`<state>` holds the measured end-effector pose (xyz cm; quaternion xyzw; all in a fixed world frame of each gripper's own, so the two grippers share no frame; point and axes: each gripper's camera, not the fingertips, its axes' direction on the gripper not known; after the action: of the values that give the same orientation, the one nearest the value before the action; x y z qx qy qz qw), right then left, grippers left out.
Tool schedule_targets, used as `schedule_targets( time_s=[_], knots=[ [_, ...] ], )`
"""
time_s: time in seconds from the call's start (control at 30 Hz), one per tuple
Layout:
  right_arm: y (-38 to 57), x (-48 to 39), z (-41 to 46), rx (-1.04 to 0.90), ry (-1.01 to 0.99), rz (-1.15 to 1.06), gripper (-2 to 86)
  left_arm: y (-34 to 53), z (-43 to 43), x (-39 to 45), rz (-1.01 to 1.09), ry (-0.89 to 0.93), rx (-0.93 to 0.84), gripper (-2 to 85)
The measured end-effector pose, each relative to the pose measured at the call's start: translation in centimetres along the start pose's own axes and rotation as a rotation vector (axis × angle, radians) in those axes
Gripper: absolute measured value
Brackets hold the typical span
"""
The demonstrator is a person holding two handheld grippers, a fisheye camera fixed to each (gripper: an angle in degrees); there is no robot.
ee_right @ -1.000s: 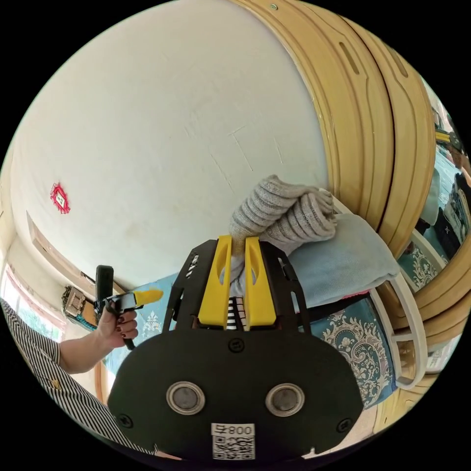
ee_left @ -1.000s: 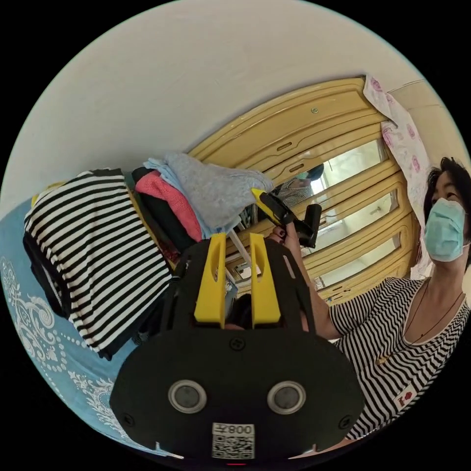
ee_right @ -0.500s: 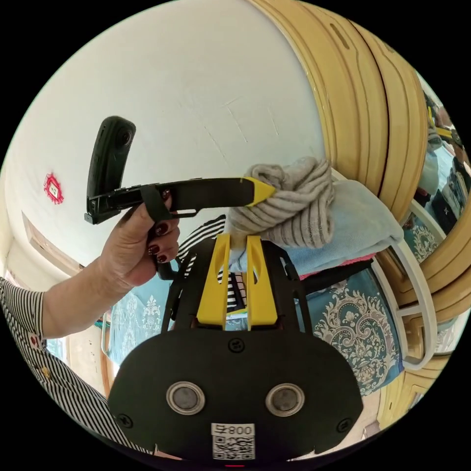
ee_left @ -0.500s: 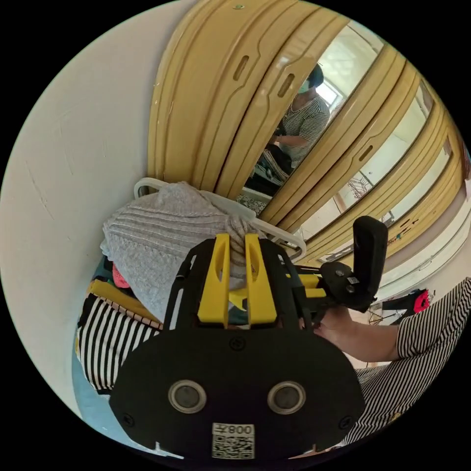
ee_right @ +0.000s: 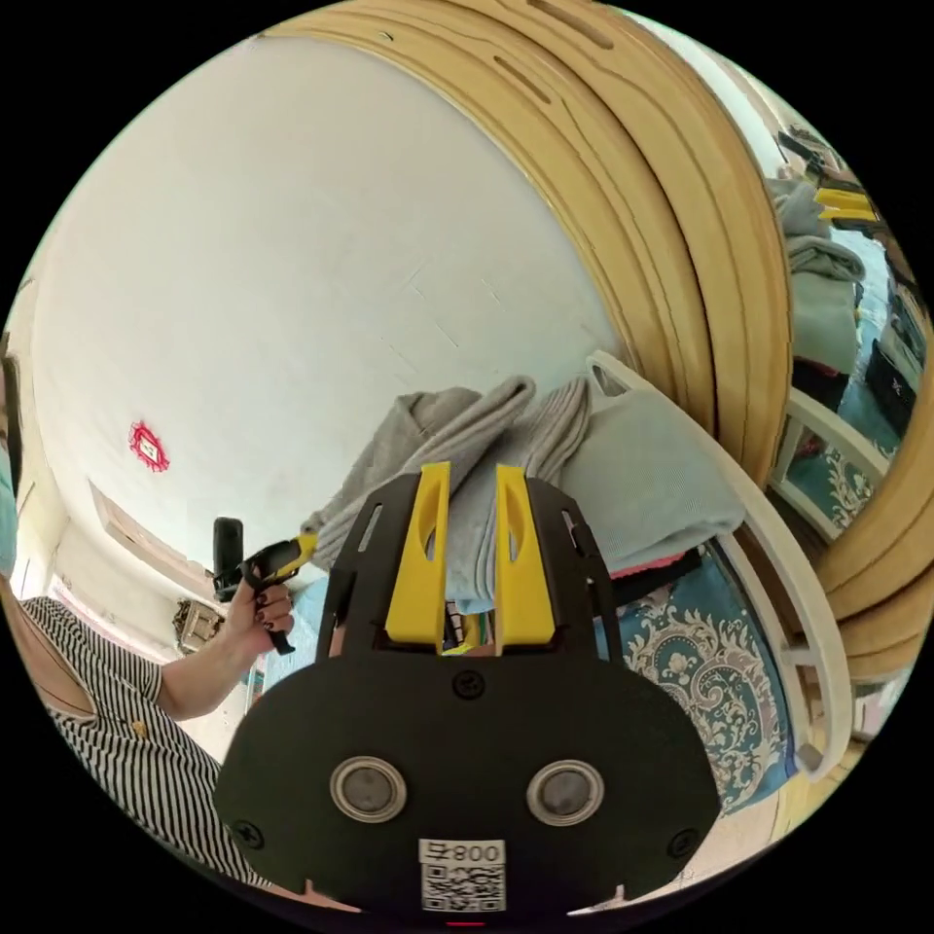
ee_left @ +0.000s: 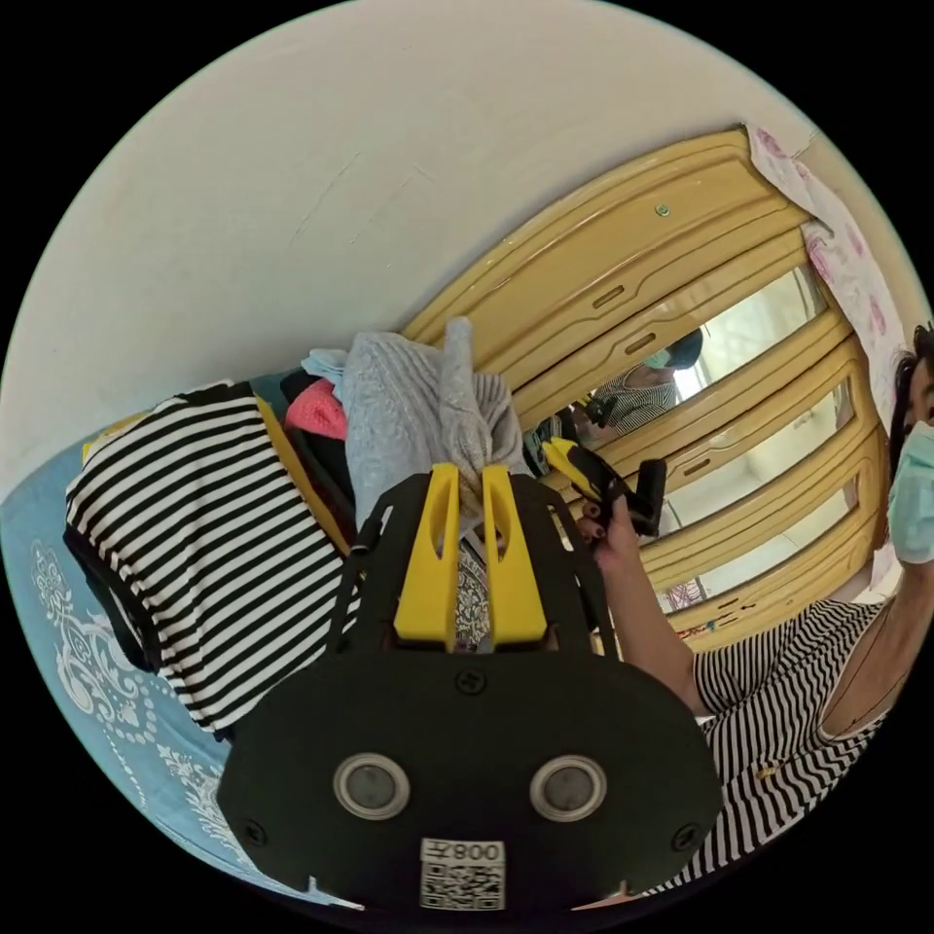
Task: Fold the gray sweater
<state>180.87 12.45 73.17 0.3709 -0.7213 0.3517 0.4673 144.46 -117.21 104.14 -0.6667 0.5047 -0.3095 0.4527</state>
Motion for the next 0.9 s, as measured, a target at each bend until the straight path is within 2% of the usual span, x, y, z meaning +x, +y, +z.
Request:
schedule_targets(
  time_s=[0.1,0.27,0.37,0.47,0.57,0.63,0.67,0.73,0.9],
  knots=[
    [-4.0,-0.2,2.6,-0.043,-0.068,0.003,9.3,1.1,0.7,0.5,0.008,-0.047,-0.05,4.7],
    [-5.5,-1.2,10.3,-0.267,0.067,-0.066,7.7,0.6,1.0,1.5,0.051,-0.036,-0.067,8.6],
    [-4.3,-1.3,10.6,-0.25,0.065,-0.088,5.8,-1.7,0.3,3.2,0.132,-0.1,0.005,11.8],
    [-3.4,-1.2,11.3,-0.269,0.05,-0.099,4.4,-5.7,2.2,4.4,0.181,-0.133,-0.007,13.7],
    [-2.7,-1.2,11.6,-0.255,0.066,-0.108,3.5,-9.3,7.2,4.7,0.245,-0.23,-0.134,11.9],
    [-2.4,-0.9,11.5,-0.244,0.064,-0.099,3.3,-10.6,10.7,4.0,0.252,-0.335,-0.26,6.9],
    [-2.3,-0.6,11.3,-0.242,0.044,-0.09,3.2,-10.7,10.9,3.9,0.244,-0.334,-0.263,5.7],
    [-1.7,-0.6,11.2,-0.252,0.016,-0.096,3.3,-10.2,8.9,3.8,0.21,-0.281,-0.163,4.6],
    [0.6,-1.7,11.8,-0.352,-0.067,-0.18,2.8,-7.2,2.1,1.5,0.076,-0.303,0.027,3.8]
  ],
)
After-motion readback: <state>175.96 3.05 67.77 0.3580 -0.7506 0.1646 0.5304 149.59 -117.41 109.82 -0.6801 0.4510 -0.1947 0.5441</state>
